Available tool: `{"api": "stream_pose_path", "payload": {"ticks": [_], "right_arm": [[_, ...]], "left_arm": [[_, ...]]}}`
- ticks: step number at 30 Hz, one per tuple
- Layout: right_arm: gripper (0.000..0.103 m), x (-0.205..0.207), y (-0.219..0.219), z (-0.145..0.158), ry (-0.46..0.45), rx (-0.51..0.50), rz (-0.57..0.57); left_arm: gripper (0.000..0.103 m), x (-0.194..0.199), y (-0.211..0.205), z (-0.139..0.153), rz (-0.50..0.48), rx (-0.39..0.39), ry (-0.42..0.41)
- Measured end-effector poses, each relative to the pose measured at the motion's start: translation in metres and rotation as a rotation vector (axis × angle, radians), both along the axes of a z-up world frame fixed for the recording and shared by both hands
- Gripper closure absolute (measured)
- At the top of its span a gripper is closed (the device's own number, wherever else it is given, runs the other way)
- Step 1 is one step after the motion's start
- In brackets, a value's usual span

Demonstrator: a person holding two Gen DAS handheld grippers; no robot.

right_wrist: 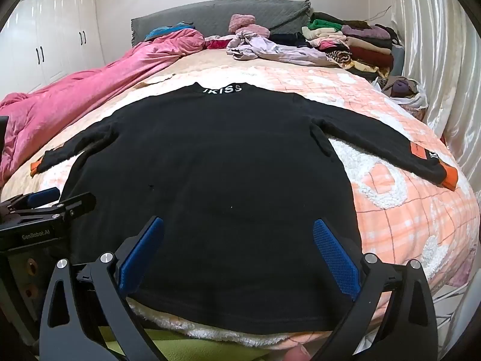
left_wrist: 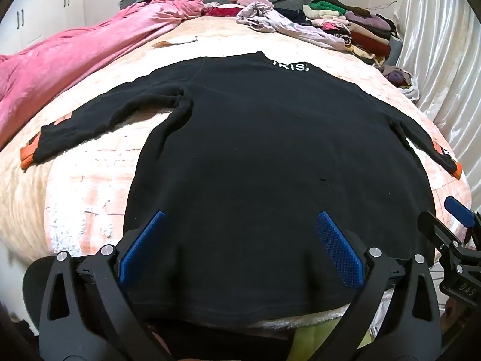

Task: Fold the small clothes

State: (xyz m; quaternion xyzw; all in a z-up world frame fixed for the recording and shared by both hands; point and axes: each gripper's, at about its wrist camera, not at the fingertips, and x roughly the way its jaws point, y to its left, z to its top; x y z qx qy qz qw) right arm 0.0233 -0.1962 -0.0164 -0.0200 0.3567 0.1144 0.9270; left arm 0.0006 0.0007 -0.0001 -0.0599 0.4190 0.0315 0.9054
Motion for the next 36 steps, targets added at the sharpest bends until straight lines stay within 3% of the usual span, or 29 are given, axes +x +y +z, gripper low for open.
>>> {"api": "stream_pose_path", "payload": {"ticks": [36], "right_arm": [[0.004, -0.0003, -0.0033, 0.0008, -0.006, -0.006, -0.007]], "left_arm": [[0.009, -0.0008, 0.0016, 0.0009, -0.001, 0.006, -0.005]]}}
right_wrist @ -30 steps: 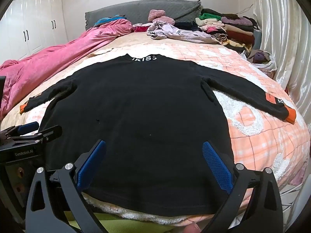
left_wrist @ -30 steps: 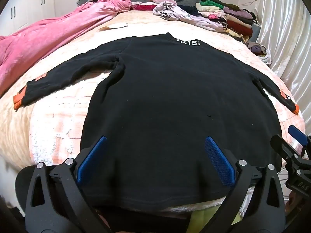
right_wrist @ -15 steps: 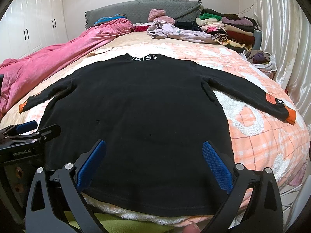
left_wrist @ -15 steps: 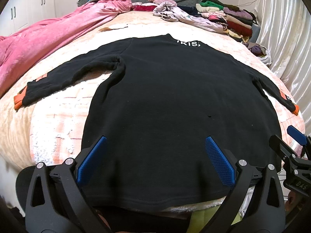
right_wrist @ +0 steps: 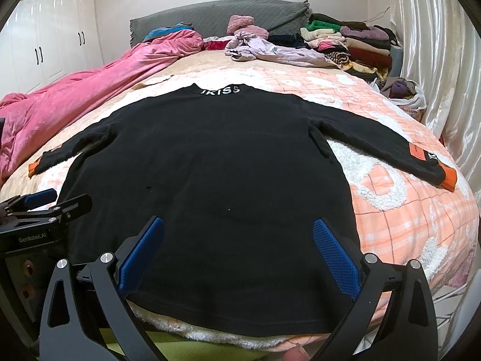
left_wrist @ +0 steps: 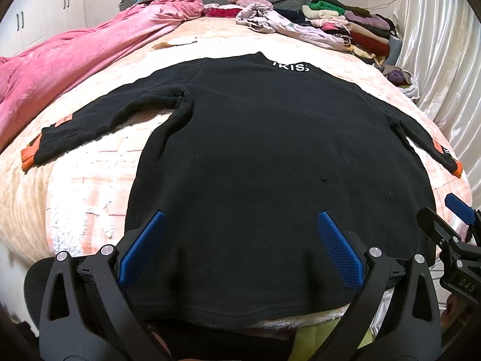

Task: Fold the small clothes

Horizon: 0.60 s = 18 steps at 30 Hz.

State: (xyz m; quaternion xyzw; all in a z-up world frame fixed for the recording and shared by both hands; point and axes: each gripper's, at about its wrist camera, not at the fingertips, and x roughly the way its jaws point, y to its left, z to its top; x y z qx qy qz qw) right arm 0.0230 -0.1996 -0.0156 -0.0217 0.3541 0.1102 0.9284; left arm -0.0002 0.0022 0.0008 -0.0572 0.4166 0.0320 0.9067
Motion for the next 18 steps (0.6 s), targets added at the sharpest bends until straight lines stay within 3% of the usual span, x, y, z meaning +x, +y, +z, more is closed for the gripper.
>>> {"api": "stream_pose_path", "payload": {"ticks": [18], "right_arm": [[0.004, 0.002, -0.0085, 0.0019, -0.015, 0.01, -0.013]], "left_arm": [[0.009, 0.0029, -0.0007, -0.0005, 0.004, 0.004, 0.005]]}}
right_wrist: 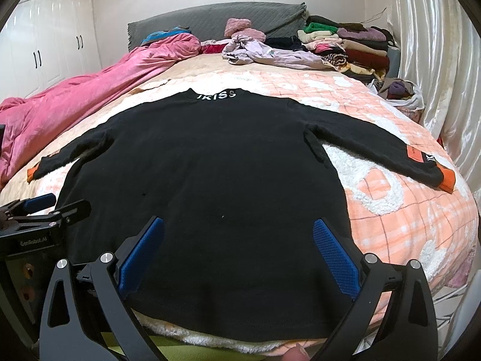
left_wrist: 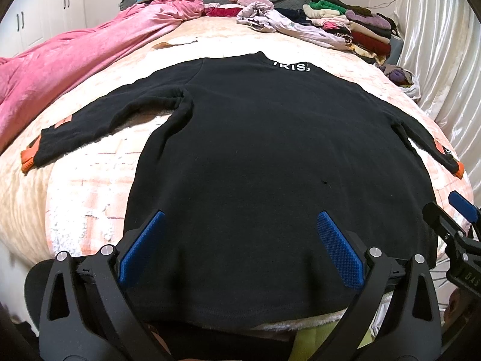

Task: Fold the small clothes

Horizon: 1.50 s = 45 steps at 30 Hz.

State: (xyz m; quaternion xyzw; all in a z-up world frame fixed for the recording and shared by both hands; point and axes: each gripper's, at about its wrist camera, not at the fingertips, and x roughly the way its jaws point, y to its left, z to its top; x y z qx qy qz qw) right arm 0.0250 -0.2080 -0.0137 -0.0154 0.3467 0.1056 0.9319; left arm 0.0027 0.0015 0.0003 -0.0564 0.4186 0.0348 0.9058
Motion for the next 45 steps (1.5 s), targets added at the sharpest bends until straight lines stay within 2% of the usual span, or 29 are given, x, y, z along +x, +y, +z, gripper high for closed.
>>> {"api": "stream_pose_path", "payload": {"ticks": [14, 36, 45], "right_arm": [[0.004, 0.03, -0.032, 0.004, -0.012, 0.004, -0.089], [0.004, 0.081, -0.135, 0.01, -0.033, 0.051, -0.343], [0.004, 0.099, -0.182, 0.013, -0.042, 0.017, -0.464]], "left_arm": [[0.009, 0.03, -0.016, 0.01, -0.034, 0.028, 0.007], [0.009, 0.099, -0.035, 0.013, -0.096, 0.0, 0.036], [0.009, 0.118, -0.049, 0.012, -0.127, 0.012, 0.043]]}}
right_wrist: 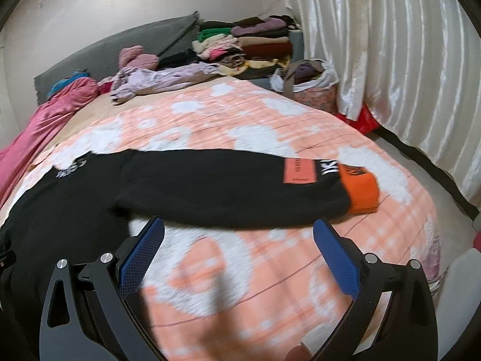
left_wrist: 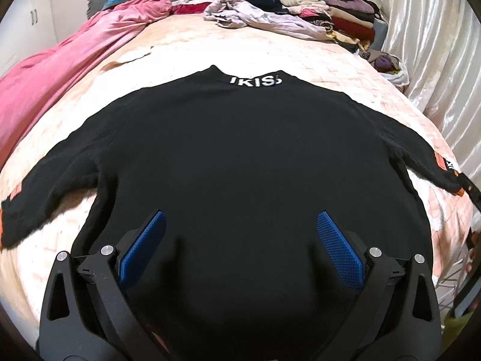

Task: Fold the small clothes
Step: 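Move the right tool to the orange sleeve cuff and grasp it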

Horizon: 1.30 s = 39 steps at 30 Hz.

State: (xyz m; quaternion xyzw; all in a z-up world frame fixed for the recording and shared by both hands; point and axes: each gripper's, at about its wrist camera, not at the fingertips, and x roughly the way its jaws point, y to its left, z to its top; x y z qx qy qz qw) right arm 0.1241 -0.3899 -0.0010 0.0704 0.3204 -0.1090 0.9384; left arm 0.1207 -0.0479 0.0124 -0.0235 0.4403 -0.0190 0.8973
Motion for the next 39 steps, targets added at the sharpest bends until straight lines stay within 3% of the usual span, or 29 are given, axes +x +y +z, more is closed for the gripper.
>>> {"api": "stream_pose_path", "payload": {"ticks": [12, 29, 31, 34, 37, 39], "right_arm": [[0.004, 0.027, -0.081, -0.013, 0.051, 0.058, -0.173], [0.007, 0.068, -0.145, -0.037, 0.151, 0.097, -0.264], [0.03, 0.073, -0.152, -0.044, 0.172, 0.127, -0.25], [0.034, 0.08, -0.157, -0.051, 0.183, 0.131, -0.244], [0.041, 0.086, -0.157, -0.051, 0.183, 0.124, -0.227], [0.051, 0.086, -0.16, -0.052, 0.171, 0.156, -0.219]], "left_arm": [[0.009, 0.031, -0.018, -0.002, -0.068, 0.022, 0.01], [0.009, 0.084, -0.011, -0.004, -0.068, 0.071, 0.02], [0.009, 0.09, -0.01, -0.005, -0.079, 0.065, 0.031], [0.009, 0.1, -0.006, -0.008, -0.074, 0.046, 0.038], [0.009, 0.11, -0.004, -0.016, -0.055, 0.078, 0.035], [0.009, 0.11, 0.001, -0.023, -0.051, 0.085, 0.033]]}}
